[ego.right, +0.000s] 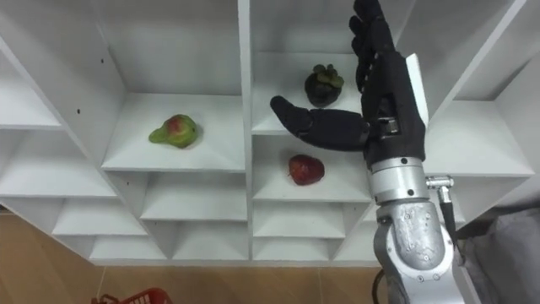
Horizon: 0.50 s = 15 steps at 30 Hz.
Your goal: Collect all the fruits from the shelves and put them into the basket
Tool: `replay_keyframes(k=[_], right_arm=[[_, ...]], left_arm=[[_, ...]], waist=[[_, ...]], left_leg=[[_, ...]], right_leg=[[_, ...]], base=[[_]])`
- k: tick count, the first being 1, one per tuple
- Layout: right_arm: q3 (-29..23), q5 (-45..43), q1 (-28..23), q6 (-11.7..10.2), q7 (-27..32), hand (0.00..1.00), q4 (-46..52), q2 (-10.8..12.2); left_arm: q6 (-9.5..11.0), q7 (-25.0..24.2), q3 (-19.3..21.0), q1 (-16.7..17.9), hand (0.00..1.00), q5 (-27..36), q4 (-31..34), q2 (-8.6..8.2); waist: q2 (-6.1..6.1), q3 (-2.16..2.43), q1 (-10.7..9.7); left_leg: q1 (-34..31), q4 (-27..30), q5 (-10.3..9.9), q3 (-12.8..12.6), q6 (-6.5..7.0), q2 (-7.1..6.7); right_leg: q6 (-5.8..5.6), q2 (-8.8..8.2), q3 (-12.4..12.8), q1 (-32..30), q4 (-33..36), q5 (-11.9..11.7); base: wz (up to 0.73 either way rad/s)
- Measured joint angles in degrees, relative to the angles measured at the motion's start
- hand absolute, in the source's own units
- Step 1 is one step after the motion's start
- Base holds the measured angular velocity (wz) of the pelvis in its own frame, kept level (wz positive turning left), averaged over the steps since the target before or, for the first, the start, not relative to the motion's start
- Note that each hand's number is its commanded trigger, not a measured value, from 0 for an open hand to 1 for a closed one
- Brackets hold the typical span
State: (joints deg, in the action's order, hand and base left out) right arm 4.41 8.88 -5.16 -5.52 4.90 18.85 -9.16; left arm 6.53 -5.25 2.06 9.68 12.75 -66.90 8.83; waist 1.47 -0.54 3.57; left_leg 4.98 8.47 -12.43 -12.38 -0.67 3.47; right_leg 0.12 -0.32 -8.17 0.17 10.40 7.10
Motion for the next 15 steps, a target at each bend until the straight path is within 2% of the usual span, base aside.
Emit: replay_keyframes(k=[7, 15], right_arm=[[-0.02, -0.51, 0.21, 0.03, 0.95, 0.0, -2.79, -0.11], [-0.08, -2.12, 1.53, 0.03, 3.31, 0.0, -5.66, -0.57]], left_arm=[[-0.23, 0.1, -0.04, 0.02, 1.0, -0.19, 0.02, -0.25], [-0.41, 0.07, 0.35, 0.19, 1.0, -2.4, 0.69, -0.43]], waist=[[-0.38, 0.19, 0.0], [-0.49, 0.14, 0.06]], left_leg=[[-0.2, -0.12, 0.02, 0.29, 0.04, -0.12], [0.38, -0.16, 0.04, 0.87, 0.06, -0.2]], right_leg=[[0.0, -0.25, -0.78, 0.16, 0.02, 0.0], [0.0, -0.33, -1.45, 1.27, -0.61, 0.0]], base=[[0.03], [0.04]])
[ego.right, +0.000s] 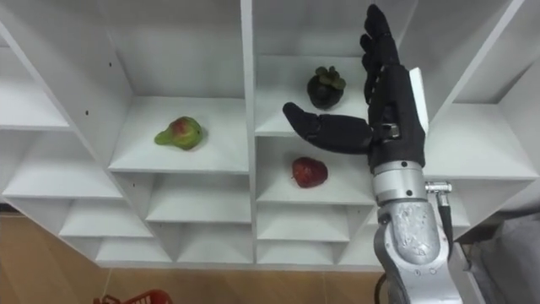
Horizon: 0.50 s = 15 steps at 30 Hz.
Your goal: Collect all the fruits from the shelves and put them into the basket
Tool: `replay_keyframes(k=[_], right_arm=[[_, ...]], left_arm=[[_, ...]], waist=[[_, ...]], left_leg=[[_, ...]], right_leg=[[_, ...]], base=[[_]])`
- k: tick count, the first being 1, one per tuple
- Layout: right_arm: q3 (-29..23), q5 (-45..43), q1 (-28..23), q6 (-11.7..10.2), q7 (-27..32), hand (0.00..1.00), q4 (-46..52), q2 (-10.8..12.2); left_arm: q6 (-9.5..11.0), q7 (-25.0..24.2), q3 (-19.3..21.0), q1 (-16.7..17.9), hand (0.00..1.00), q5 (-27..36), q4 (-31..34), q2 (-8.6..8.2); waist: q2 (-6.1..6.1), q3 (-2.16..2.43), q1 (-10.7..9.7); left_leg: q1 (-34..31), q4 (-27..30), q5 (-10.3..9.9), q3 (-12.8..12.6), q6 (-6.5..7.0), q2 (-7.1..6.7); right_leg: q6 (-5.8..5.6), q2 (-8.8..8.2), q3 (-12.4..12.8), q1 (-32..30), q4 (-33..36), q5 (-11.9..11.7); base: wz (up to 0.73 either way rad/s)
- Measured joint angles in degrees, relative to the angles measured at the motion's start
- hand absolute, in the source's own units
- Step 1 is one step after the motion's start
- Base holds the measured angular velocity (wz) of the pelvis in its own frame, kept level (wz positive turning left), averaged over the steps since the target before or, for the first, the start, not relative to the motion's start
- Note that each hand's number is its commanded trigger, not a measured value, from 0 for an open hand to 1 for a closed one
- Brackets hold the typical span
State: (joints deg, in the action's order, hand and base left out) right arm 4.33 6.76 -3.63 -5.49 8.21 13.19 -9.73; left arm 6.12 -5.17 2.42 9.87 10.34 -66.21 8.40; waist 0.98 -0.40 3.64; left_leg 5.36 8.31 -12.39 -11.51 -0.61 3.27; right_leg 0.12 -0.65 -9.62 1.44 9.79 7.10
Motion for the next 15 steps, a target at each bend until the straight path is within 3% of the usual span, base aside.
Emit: replay_keyframes(k=[8, 15], right_arm=[[0.16, -3.5, 4.38, 0.39, 0.97, 0.0, -5.68, -0.23], [0.15, -4.6, 4.72, 1.91, 1.11, 0.0, -6.65, -0.21]], left_arm=[[-2.0, 0.16, 0.88, -0.24, 1.0, -2.55, 1.42, -0.02], [-3.09, 1.31, 0.88, -0.28, 1.0, -3.35, 2.24, -0.09]], waist=[[0.31, 0.24, 0.21], [0.35, 0.26, 1.03]], left_leg=[[-0.14, 0.43, 0.02, 0.82, 0.0, -0.01], [-0.17, 0.43, 0.03, 1.06, 0.02, -0.04]], right_leg=[[0.0, -0.11, -1.16, 0.04, -0.1, 0.0], [-0.04, -0.23, -1.88, 0.18, -0.19, 0.02]], base=[[0.03], [0.02]])
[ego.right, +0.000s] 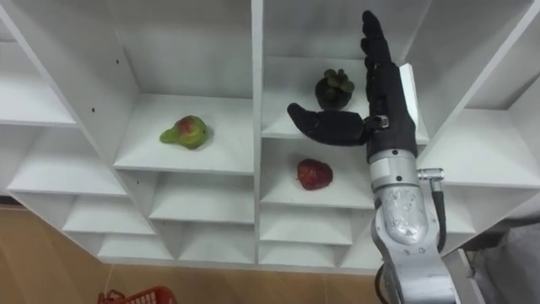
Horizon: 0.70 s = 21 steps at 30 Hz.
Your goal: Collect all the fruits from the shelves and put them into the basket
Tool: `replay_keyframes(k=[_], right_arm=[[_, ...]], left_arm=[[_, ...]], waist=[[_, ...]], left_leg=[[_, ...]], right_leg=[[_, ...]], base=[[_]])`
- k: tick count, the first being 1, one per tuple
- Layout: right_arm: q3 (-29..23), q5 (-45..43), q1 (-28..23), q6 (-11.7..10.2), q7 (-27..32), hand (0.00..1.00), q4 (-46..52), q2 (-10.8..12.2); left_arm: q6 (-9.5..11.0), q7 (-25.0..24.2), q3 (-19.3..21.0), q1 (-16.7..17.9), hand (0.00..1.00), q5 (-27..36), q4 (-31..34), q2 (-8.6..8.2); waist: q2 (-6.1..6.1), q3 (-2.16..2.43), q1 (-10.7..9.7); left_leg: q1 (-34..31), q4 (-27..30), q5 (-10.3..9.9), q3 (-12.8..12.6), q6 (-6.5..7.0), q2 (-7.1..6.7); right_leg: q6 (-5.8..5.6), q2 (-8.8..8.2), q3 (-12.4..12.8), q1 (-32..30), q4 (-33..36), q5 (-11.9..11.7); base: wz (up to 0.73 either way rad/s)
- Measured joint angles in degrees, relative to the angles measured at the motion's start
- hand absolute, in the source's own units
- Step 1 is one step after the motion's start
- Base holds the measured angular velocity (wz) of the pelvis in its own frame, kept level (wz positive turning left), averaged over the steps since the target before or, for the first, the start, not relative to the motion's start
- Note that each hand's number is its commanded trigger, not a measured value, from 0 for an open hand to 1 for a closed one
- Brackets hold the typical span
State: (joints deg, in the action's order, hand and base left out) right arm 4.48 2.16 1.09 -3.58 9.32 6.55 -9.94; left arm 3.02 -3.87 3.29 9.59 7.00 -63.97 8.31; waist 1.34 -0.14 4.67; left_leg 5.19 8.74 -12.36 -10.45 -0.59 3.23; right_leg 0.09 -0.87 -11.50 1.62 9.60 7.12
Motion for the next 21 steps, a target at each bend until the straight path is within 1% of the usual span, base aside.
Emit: replay_keyframes(k=[3, 5, 6, 10, 11, 15, 19, 21], right_arm=[[-0.04, 0.0, 0.08, 0.21, 0.04, 0.0, -1.55, -0.01], [-0.05, 0.02, 0.11, 1.15, 0.01, 0.0, -2.02, -0.03], [-0.05, 0.02, 0.1, 1.25, 0.0, 0.0, -2.08, -0.03], [-0.25, -0.22, 0.86, 1.61, -0.03, 0.0, -4.33, -0.07], [-0.27, -0.22, 0.89, 1.94, -0.04, 0.0, -4.59, -0.12], [-0.28, -0.23, 0.96, 1.97, -0.06, 0.0, -5.42, -0.14], [-1.04, -0.14, 0.99, 2.6, -0.34, 0.0, -6.02, -0.32], [-1.37, 0.17, 1.64, 2.81, -0.35, 0.0, -6.79, -0.67]], left_arm=[[-0.28, 0.6, -0.02, 0.07, 1.0, -0.02, 0.01, 0.07], [-0.63, 1.01, -0.05, 0.08, 1.0, -0.14, 0.01, 0.0], [-0.65, 1.03, -0.05, 0.09, 1.0, -0.18, 0.01, -0.01], [-1.33, 1.16, -0.06, -0.1, 1.0, -0.3, 0.01, 0.02], [-1.34, 1.16, -0.06, -0.09, 1.0, -0.27, 0.05, 0.0], [-1.34, 1.13, -0.01, -0.07, 1.0, -0.23, 0.07, 0.01], [-1.45, 1.09, 0.33, -0.07, 1.0, 0.23, 0.24, 0.05], [-1.55, 1.1, 0.63, -0.03, 1.0, 0.24, 0.27, 0.05]], waist=[[0.26, 0.14, 0.04], [0.38, 0.2, 0.18], [0.38, 0.2, 0.28], [0.47, 0.1, 0.12], [0.46, 0.04, 0.2], [0.48, -0.07, 0.19], [0.85, -0.32, 0.24], [1.02, -0.35, 0.26]], left_leg=[[-0.21, 0.02, 0.0, 0.33, 0.0, -0.01], [-0.26, 0.05, 0.0, 0.29, 0.0, -0.01], [-0.26, 0.06, 0.0, 0.32, 0.0, -0.01], [-0.26, 0.13, 0.01, 1.07, 0.01, -0.05], [-0.28, 0.1, 0.01, 1.16, 0.01, -0.05], [-0.41, -0.02, 0.01, 1.33, 0.01, -0.05], [-0.46, 0.0, 0.01, 1.44, 0.01, -0.06], [-0.47, 0.01, 0.01, 1.52, 0.01, -0.08]], right_leg=[[-0.02, -0.08, -0.58, 0.01, -0.01, 0.02], [-0.02, -0.1, -0.73, 0.02, 0.0, 0.01], [-0.02, -0.11, -0.77, 0.04, 0.01, 0.01], [-0.02, -0.15, -1.12, 0.33, 0.01, 0.02], [-0.03, -0.15, -1.12, 0.33, 0.0, 0.02], [-0.07, -0.13, -1.19, 0.32, -0.02, 0.05], [-0.1, -0.14, -1.18, 0.29, -0.04, 0.09], [-0.12, -0.15, -1.2, 0.28, -0.05, 0.1]], base=[[0.06], [0.02], [0.0], [0.06], [0.0], [0.0], [0.0], [0.0]])
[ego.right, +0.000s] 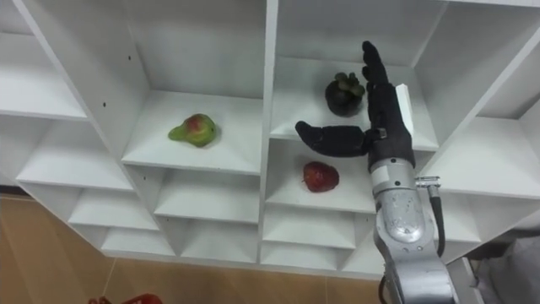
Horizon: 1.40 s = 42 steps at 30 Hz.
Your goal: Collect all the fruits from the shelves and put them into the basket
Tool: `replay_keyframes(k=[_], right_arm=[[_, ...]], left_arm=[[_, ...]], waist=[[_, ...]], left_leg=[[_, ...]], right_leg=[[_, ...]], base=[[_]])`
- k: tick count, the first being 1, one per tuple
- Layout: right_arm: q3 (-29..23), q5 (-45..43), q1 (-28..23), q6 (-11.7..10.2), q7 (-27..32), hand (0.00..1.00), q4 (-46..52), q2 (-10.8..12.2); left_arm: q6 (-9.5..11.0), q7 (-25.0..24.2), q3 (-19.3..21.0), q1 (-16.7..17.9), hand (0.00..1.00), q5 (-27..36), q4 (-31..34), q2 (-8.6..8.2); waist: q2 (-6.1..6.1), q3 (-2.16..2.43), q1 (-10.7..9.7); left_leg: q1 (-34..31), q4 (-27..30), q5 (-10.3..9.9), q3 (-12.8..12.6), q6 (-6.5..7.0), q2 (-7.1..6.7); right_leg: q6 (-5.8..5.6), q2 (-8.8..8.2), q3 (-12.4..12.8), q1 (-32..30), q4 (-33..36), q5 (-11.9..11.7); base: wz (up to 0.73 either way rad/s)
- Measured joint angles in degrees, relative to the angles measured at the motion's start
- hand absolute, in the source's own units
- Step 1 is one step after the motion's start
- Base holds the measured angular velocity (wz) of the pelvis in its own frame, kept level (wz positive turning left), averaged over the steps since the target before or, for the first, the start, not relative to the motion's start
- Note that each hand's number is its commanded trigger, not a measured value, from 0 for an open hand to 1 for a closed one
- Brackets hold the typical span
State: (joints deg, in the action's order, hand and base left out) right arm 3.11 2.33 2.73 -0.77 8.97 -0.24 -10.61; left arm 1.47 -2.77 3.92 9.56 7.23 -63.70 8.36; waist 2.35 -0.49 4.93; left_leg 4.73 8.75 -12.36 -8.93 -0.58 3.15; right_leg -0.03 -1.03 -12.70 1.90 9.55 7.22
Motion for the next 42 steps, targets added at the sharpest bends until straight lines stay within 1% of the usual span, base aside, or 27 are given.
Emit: replay_keyframes(k=[2, 5, 9, 16, 19, 22, 28, 31, 35, 39, 40, 41, 42], right_arm=[[-0.04, 0.07, 2.28, 0.54, 0.03, 0.0, -2.74, -0.51], [-0.05, 0.16, 4.88, 1.06, -0.04, 0.0, -6.52, -0.49], [-0.08, 0.46, 5.4, 1.77, -0.46, 0.0, -7.85, -0.49], [-1.02, 3.09, 5.87, 3.28, -2.66, 0.0, -8.64, -0.44], [-1.7, 6.47, 7.75, 3.44, -2.92, 0.0, -11.31, -0.45], [-2.94, 9.58, 9.19, 3.36, -2.95, 0.0, -14.41, -0.77], [-3.16, 9.85, 11.46, 3.28, -2.73, 0.0, -18.65, -0.78], [-3.14, 9.84, 12.06, 3.29, -2.59, 0.0, -19.78, -0.88], [-3.14, 9.85, 12.07, 3.32, -2.56, 0.0, -20.07, -1.09], [-3.15, 9.85, 12.62, 3.37, -2.75, 0.0, -21.0, -1.45], [-3.15, 9.85, 12.94, 3.52, -2.77, 0.28, -21.35, -1.45], [-3.15, 9.84, 13.16, 3.85, -2.75, 0.52, -21.43, -1.45], [-3.15, 9.82, 13.3, 4.0, -2.74, 1.0, -21.49, -1.45]], left_arm=[[-0.41, 0.13, 0.41, 0.0, 1.0, 0.01, 0.07, -0.05], [-0.69, 0.24, 0.42, -0.05, 1.0, 0.0, 0.18, -0.05], [-1.0, 0.56, 0.51, -0.01, 1.0, -0.01, 0.58, -0.17], [-2.89, 0.38, 2.35, 0.16, 1.0, -0.03, 1.16, -0.5], [-3.91, 0.41, 2.36, 0.58, 1.0, 0.01, 2.18, -0.49], [-4.61, 0.42, 2.29, 0.66, 1.0, 0.0, 3.11, -0.47], [-5.45, 0.9, 1.97, 1.02, 1.0, 0.06, 3.53, -0.04], [-6.39, 1.1, 1.85, 1.2, 1.0, 0.06, 4.37, 0.02], [-6.59, 1.4, 1.61, 1.32, 1.0, 0.0, 4.8, 0.0], [-7.39, 1.39, 1.58, 1.83, 1.0, -0.03, 5.92, 0.04], [-7.44, 1.39, 1.58, 2.08, 1.0, -0.03, 6.38, 0.04], [-7.45, 1.37, 1.58, 2.19, 1.0, -0.01, 6.55, 0.05], [-7.47, 1.35, 1.6, 2.16, 1.0, -0.01, 6.56, 0.05]], waist=[[0.14, 0.07, -0.02], [0.27, 0.19, -0.07], [0.41, 0.27, 0.25], [0.65, 0.45, 0.27], [0.72, 0.53, 0.04], [0.76, 0.62, -0.29], [1.12, 0.79, -0.16], [1.21, 0.76, -0.11], [1.2, 0.73, -0.02], [1.21, 0.66, 0.02], [1.24, 0.65, 0.01], [1.23, 0.64, 0.02], [1.23, 0.64, 0.03]], left_leg=[[0.02, 0.08, 0.01, -0.17, 0.01, -0.01], [-0.01, 0.28, 0.02, 0.0, 0.02, -0.01], [-0.07, 0.42, 0.02, 0.03, 0.02, -0.01], [-0.13, 0.77, 0.02, -0.02, 0.02, -0.03], [-0.12, 0.86, 0.03, 0.05, 0.05, -0.21], [-0.03, 0.74, 0.13, 0.81, 0.22, -0.63], [0.05, 0.97, 0.25, 1.37, 0.39, -0.8], [0.14, 0.76, 0.25, 1.36, 0.4, -0.8], [0.33, 0.71, 0.24, 1.41, 0.39, -0.78], [0.59, 0.72, 0.24, 1.41, 0.39, -0.77], [0.66, 0.72, 0.24, 1.4, 0.4, -0.77], [0.65, 0.73, 0.24, 1.39, 0.4, -0.79], [0.65, 0.75, 0.24, 1.38, 0.4, -0.8]], right_leg=[[0.0, -0.01, 0.08, -0.01, 0.0, 0.0], [-0.01, -0.01, 0.04, 0.05, -0.01, 0.0], [-0.01, -0.02, 0.05, 0.05, -0.03, 0.0], [0.0, -0.08, 0.01, 0.17, -0.03, 0.01], [0.06, -0.3, -0.16, 0.43, -0.17, 0.18], [-0.03, -0.67, -0.97, 1.31, -0.76, 0.36], [-0.07, -0.84, -1.55, 1.61, -0.69, 0.34], [-0.08, -0.84, -1.62, 1.78, -0.67, 0.33], [-0.08, -0.85, -1.74, 1.94, -0.59, 0.33], [-0.09, -0.94, -1.75, 1.95, 0.04, 0.34], [-0.11, -0.97, -1.73, 1.96, 0.13, 0.35], [-0.11, -0.99, -1.7, 1.97, 0.14, 0.35], [-0.11, -0.99, -1.7, 1.98, 0.15, 0.35]], base=[[0.0], [0.0], [0.0], [0.0], [0.03], [0.15], [0.05], [0.0], [0.0], [0.0], [0.0], [0.0], [0.0]])
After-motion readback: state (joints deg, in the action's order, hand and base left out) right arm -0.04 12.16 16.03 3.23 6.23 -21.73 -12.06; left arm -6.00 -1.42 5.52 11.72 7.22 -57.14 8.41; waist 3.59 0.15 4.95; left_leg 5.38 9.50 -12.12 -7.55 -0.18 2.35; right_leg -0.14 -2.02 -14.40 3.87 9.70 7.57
